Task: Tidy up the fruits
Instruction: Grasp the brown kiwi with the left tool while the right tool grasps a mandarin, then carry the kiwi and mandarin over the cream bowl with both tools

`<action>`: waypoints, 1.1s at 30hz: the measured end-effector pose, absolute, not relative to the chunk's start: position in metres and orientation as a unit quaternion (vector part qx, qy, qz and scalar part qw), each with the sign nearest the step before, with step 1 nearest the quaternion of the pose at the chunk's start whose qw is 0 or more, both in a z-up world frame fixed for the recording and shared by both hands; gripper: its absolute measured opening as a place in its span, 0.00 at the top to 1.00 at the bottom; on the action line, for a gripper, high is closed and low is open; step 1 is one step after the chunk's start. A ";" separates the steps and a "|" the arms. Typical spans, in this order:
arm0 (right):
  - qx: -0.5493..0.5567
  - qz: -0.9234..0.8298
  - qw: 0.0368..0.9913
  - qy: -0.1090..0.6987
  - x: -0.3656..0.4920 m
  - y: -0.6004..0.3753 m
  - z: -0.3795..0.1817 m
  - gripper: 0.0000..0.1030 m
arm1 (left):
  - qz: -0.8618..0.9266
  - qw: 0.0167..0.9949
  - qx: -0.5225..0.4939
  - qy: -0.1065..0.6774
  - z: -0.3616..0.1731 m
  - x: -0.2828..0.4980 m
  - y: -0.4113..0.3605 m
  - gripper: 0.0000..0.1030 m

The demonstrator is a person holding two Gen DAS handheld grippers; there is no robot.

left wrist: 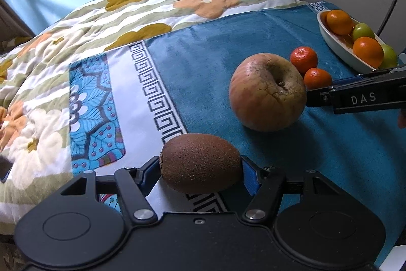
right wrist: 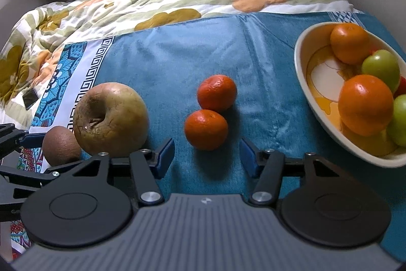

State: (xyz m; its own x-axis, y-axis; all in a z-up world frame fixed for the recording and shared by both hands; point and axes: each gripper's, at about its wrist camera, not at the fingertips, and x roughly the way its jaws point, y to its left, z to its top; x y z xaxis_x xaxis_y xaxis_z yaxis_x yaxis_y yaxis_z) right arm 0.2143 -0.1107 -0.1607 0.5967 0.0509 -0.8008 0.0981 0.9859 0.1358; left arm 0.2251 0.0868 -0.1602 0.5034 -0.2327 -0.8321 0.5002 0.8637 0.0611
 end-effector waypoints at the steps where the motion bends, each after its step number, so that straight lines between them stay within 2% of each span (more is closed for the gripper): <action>1: 0.081 -0.013 0.891 0.447 0.215 -0.110 -0.161 0.34 | -0.212 0.855 0.147 0.450 -0.160 0.224 0.088 0.32; 8: 0.075 -0.022 0.896 0.438 0.218 -0.108 -0.162 0.40 | -0.197 0.858 0.135 0.454 -0.159 0.213 0.098 0.32; 10: 0.073 -0.024 0.897 0.435 0.218 -0.108 -0.163 0.50 | -0.193 0.860 0.131 0.453 -0.158 0.210 0.101 0.32; 33: 0.089 -0.015 0.911 0.402 0.145 -0.136 -0.106 0.50 | -0.131 0.916 0.082 0.370 -0.082 0.150 0.100 0.32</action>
